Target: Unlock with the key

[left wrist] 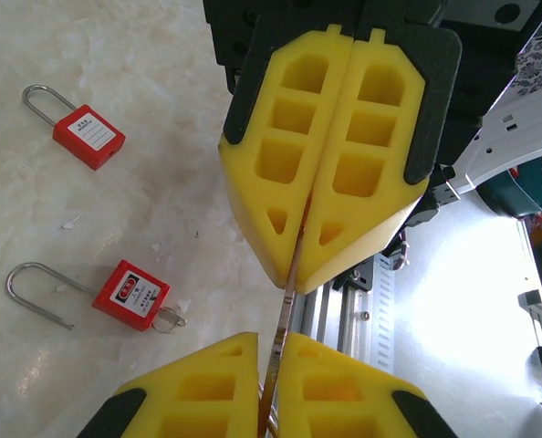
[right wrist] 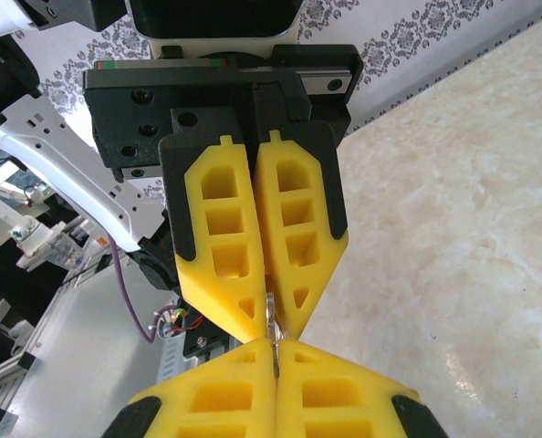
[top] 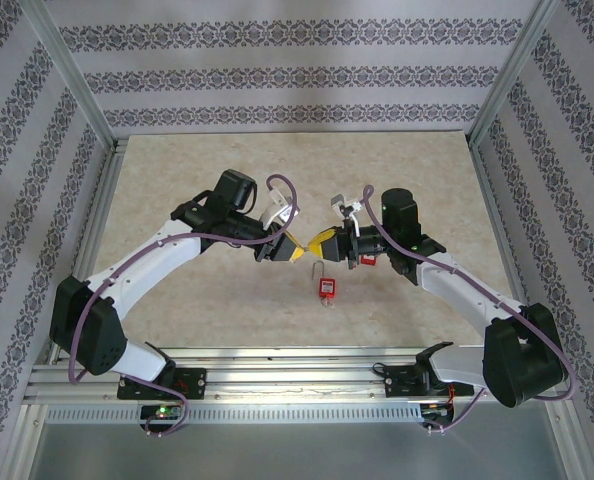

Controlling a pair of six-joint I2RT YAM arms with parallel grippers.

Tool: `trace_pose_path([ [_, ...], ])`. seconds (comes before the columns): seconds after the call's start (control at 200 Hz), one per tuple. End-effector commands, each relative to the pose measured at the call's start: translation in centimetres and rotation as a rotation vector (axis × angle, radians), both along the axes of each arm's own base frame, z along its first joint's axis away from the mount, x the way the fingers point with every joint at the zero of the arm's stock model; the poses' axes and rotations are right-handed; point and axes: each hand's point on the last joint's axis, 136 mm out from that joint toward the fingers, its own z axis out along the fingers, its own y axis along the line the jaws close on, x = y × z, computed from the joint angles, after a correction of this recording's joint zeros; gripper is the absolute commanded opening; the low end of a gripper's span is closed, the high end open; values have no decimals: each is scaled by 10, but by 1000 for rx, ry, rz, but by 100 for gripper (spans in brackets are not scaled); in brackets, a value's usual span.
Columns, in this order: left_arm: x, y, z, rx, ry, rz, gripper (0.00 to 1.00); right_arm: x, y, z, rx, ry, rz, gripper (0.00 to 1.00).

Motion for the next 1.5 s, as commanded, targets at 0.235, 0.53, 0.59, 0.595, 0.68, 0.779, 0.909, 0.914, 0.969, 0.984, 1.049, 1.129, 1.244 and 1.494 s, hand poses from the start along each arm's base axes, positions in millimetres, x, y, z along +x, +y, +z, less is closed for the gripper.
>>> trace_pose_path([
  [0.235, -1, 5, 6, -22, -30, 2, 8, 4, -2, 4, 7, -45, 1, 0],
  [0.53, -2, 8, 5, -18, -27, 11, 14, 6, -4, 3, 5, -42, -6, 0],
  [0.59, -2, 8, 6, -18, -28, 9, 14, 6, -4, 2, 4, -38, -4, 0],
  [0.595, -2, 8, 6, -17, -28, 10, 14, 6, -4, 2, 4, -38, -4, 0],
  [0.68, -1, 9, 6, -19, -27, 13, 14, 7, -4, 1, 2, -36, -6, 0],
  [0.779, -2, 8, 5, -23, -24, 10, 14, 7, -4, 1, 2, -34, -7, 0],
  [0.909, -2, 7, 2, -26, -9, 4, 6, 7, -4, 0, 1, -36, -8, 0],
  [0.914, -1, 7, 3, -27, -10, 4, 6, 7, -4, 0, 1, -36, -8, 0],
  [0.969, -1, 6, 4, -34, -9, 3, 6, 7, -4, 0, 1, -34, -7, 0],
  [0.984, -1, 5, 3, -37, -7, 3, 5, 7, -4, 0, 2, -35, -7, 0],
  [1.049, 0, 4, 5, -51, -3, 1, 5, 7, -4, 1, 2, -38, -8, 0],
  [1.129, -1, 2, 3, -61, 14, -3, 4, 6, -3, 1, 2, -37, -7, 0],
  [1.244, -3, -4, -2, -69, 33, -16, 0, 6, -2, 1, 4, -37, -5, 0],
  [1.494, 3, -3, -3, -48, -12, 33, 0, 10, -4, -1, -9, -45, -41, 5],
])
